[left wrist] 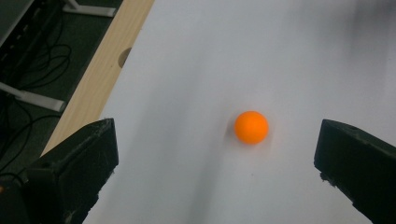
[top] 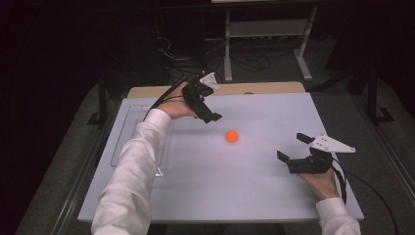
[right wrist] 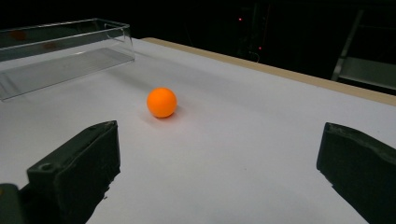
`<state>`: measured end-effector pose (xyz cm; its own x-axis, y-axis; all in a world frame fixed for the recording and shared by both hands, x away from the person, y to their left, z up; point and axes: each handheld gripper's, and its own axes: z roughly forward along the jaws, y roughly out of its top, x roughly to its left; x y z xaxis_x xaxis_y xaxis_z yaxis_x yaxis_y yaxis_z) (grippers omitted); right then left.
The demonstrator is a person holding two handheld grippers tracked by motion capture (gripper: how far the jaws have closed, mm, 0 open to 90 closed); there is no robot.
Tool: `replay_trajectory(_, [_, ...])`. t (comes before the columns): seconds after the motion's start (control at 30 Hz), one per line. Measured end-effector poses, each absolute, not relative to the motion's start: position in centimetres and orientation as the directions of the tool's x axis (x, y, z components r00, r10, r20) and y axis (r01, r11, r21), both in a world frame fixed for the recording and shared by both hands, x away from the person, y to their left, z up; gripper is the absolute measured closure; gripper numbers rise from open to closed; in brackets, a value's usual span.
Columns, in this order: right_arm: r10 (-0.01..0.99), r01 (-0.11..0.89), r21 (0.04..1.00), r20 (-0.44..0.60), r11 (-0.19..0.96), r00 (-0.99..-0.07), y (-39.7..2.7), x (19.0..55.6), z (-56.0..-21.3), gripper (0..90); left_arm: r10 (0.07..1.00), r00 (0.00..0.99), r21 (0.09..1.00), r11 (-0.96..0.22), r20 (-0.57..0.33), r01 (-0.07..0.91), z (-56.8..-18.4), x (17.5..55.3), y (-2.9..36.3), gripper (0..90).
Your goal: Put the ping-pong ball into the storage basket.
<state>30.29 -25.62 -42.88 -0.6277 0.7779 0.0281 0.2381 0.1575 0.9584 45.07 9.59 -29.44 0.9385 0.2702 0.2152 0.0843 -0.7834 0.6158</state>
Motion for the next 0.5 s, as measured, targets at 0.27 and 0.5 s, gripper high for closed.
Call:
replay_trajectory(0.27, [0.778, 0.237, 0.958, 0.026, 0.159, -0.628, -25.6, 30.2, -42.9, 0.0, 0.26, 0.942, 0.603, -0.793, 0.211, 0.084, -30.1, 45.6, 8.6, 0.0])
replay_trajectory(0.5, [0.779, 0.239, 0.959, 0.03, 0.155, -0.626, -25.7, 30.2, -42.8, 0.0, 0.247, 0.946, 0.597, -0.799, 0.212, 0.074, -30.5, 46.0, 7.8, 0.0])
